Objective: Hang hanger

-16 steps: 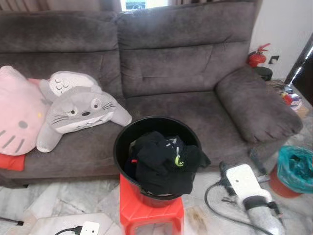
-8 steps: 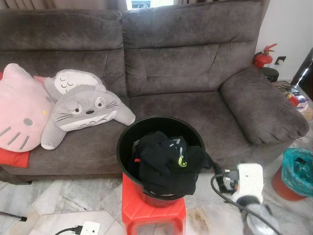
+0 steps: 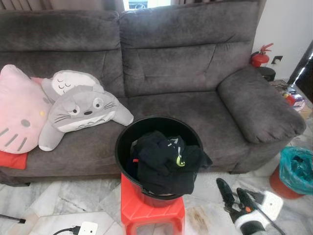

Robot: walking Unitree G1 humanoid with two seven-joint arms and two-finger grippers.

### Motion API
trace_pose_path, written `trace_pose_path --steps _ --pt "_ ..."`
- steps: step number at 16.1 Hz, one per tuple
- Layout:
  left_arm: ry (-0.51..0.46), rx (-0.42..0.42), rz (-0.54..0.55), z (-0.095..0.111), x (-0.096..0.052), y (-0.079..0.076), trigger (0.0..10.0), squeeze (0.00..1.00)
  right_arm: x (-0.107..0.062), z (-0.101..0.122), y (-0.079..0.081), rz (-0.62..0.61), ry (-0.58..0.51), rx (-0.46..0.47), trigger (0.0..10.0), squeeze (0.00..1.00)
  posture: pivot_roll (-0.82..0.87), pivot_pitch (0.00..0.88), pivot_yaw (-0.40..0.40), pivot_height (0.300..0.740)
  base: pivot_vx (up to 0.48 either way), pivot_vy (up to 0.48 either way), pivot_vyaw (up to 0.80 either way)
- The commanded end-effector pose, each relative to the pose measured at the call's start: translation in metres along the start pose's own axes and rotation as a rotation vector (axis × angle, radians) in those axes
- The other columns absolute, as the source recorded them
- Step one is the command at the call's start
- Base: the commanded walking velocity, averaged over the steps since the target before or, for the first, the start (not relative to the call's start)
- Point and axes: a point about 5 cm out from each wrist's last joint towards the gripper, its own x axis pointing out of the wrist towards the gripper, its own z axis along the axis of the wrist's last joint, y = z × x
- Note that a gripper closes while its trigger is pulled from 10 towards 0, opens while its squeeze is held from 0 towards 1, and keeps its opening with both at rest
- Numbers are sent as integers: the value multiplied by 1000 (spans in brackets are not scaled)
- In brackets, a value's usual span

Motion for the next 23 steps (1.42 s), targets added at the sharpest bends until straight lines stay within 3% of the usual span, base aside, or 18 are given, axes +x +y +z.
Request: trace_pose_path --steps 1,8,17,23 --pt "17 9 -1 -5 -1 2 10000 0 4 0 4 47 -35 104 10000 0 -216 0 42 740 0 0 0" --pt "12 14 1 -1 0 3 10000 0 21 -2 5 186 -42 209 10000 0 -208 0 48 740 0 0 0" --pt "4 13 -1 1 1 2 10000 0 31 -4 0 201 -62 240 10000 0 -203 0 49 740 0 0 0" --pt "-1 15 -4 3 1 0 10000 0 43 -3 -2 198 -49 201 10000 0 -203 0 51 740 0 0 0"
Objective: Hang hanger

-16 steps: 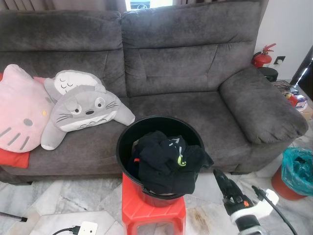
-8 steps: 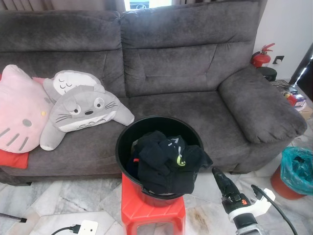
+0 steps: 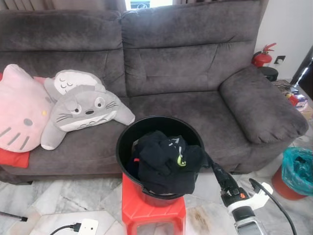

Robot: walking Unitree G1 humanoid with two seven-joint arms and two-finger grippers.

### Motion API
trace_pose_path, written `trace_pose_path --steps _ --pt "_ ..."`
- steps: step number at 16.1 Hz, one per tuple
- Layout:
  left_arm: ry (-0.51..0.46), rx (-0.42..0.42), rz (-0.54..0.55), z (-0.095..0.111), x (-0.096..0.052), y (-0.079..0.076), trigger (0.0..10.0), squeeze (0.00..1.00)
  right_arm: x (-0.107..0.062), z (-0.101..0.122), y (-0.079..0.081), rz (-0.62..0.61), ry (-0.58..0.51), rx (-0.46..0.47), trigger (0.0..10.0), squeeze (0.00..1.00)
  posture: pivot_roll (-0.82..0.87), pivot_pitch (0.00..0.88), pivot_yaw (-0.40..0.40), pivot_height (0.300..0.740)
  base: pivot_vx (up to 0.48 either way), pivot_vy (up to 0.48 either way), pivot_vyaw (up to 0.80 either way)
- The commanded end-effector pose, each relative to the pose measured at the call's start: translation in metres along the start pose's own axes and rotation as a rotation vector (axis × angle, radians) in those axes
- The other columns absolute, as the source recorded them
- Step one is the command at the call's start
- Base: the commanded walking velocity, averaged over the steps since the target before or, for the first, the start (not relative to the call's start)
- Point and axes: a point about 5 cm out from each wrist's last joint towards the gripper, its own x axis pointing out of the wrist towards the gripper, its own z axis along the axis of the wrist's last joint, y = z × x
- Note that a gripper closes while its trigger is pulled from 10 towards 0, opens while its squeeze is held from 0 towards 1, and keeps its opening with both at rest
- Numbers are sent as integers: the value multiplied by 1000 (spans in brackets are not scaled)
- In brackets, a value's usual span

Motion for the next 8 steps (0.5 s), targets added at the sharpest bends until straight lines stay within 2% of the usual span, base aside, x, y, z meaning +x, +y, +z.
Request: trace_pose_path --steps 1,8 --pt "15 11 -3 -4 -1 0 10000 0 0 -2 -2 -6 10 -9 10000 0 -201 0 51 740 0 0 0" --pt "16 14 -4 -5 -1 0 10000 0 -2 -11 -11 -32 21 -3 10000 0 -201 0 54 740 0 0 0"
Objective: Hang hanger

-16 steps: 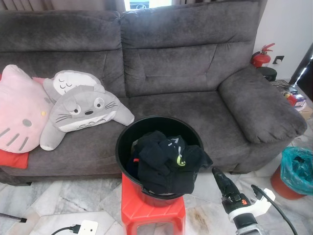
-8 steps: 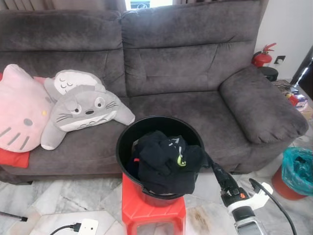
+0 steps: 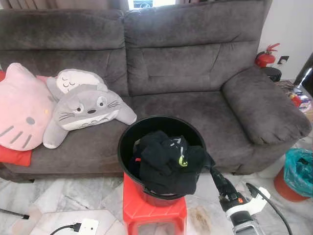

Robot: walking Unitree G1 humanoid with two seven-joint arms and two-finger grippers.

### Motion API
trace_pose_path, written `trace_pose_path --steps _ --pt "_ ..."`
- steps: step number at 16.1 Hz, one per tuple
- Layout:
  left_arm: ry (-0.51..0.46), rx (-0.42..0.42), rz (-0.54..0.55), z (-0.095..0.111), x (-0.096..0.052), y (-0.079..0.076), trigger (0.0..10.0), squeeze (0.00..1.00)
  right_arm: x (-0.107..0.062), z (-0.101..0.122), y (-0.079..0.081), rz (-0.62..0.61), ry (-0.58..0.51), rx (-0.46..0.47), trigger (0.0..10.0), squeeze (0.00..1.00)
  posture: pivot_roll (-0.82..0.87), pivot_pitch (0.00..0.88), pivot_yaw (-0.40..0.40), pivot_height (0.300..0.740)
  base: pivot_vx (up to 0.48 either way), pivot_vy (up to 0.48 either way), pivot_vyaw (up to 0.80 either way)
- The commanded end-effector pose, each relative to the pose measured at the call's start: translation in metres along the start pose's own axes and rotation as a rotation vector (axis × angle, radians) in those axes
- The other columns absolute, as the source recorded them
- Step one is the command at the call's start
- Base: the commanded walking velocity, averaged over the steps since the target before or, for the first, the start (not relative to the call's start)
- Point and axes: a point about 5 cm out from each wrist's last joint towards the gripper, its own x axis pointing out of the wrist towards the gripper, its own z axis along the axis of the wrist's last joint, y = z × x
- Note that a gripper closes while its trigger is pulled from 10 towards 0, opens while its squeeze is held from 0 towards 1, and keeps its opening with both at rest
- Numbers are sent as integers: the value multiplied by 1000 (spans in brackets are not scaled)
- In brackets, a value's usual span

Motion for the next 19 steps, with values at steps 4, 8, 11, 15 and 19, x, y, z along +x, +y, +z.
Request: trace_pose_path --steps 4,8,11,15,19 --pt "16 13 -4 -5 -1 0 10000 0 4 3 -5 -9 -3 -27 10000 0 -202 0 56 740 0 0 0" --pt "17 13 -2 -5 -1 1 10000 0 6 7 -6 -4 -11 -36 10000 0 -202 0 56 740 0 0 0" --pt "17 13 -2 -5 -1 1 10000 0 6 7 -6 -4 -11 -36 10000 0 -202 0 56 740 0 0 0" --pt "17 13 -2 -5 -1 1 10000 0 6 7 -6 -4 -11 -36 10000 0 -202 0 56 740 0 0 0" --pt "17 13 -2 -5 -1 1 10000 0 6 7 -6 -4 -11 -36 10000 0 -202 0 56 740 0 0 0"
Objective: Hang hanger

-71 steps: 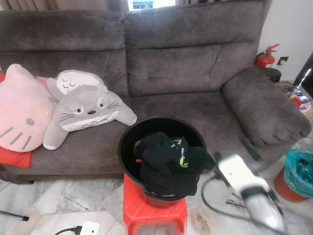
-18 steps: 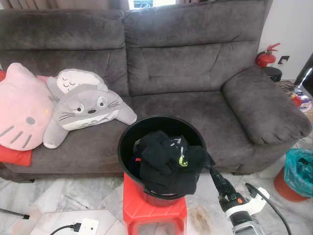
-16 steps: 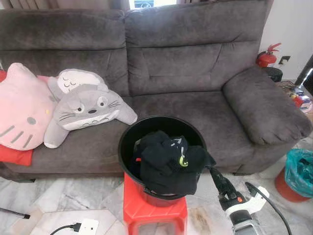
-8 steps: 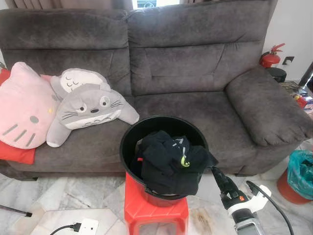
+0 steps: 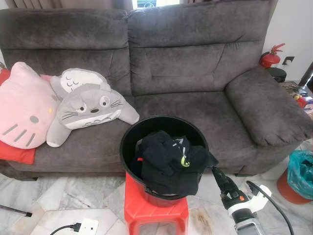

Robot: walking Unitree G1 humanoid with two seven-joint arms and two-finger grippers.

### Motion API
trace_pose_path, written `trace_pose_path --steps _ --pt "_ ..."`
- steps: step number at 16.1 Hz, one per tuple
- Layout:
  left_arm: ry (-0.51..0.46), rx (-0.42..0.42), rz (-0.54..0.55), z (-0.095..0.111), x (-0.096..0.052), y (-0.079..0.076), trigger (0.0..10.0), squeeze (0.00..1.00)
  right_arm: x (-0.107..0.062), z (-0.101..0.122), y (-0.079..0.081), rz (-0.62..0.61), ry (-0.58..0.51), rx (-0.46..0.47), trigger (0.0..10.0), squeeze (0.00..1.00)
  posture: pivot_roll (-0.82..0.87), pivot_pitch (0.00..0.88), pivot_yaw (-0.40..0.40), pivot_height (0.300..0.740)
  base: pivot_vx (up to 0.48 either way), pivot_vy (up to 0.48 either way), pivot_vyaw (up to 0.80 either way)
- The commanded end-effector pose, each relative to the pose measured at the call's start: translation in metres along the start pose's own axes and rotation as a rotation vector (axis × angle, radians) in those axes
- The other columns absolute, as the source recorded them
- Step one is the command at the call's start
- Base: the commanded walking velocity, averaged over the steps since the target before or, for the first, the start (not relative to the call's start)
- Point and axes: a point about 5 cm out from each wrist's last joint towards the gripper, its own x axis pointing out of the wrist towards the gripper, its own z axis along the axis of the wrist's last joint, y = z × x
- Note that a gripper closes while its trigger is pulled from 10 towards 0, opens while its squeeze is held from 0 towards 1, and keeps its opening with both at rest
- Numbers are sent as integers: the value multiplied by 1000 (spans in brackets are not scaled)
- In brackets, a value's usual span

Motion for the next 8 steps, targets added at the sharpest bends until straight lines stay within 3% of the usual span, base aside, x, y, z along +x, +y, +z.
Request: trace_pose_path --steps 1,4,6,8 --pt "17 13 -2 -5 -1 1 10000 0 0 0 0 -1 0 -3 10000 0 -202 0 56 740 0 0 0" --pt "17 13 -2 -5 -1 1 10000 0 0 0 0 -1 0 -3 10000 0 -202 0 56 740 0 0 0" --pt "17 16 -7 -4 -1 1 10000 0 -24 -26 3 -22 30 17 10000 0 -205 0 56 740 0 0 0" --pt "17 15 -7 -4 -1 1 10000 0 -28 -31 5 -20 38 20 10000 0 -205 0 54 740 0 0 0"
